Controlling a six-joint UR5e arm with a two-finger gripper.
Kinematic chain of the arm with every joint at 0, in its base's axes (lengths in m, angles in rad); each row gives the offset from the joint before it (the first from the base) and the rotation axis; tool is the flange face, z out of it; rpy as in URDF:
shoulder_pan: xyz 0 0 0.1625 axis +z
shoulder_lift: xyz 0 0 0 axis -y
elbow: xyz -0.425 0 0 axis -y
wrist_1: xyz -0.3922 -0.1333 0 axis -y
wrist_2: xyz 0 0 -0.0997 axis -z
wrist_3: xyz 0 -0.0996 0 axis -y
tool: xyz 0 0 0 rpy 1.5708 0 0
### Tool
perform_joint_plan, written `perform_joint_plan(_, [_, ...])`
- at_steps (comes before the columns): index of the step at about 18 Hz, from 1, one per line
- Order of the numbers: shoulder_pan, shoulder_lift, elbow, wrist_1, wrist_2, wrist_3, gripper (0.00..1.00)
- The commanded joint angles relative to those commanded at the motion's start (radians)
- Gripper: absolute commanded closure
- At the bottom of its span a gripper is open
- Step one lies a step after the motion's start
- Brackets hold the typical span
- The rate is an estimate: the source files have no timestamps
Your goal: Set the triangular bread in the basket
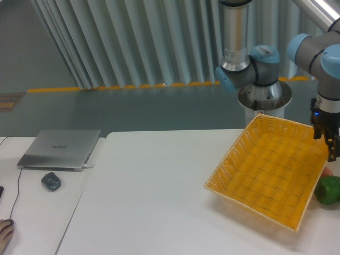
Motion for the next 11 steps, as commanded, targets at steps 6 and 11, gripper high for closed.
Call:
perform_joint_plan(6, [0.086, -0.012, 0.014, 0.058, -0.011, -0.005, 0.0])
perform_joint_plan(11, [0.153, -0.07, 0.028, 0.133, -0.011, 0.0, 0.0])
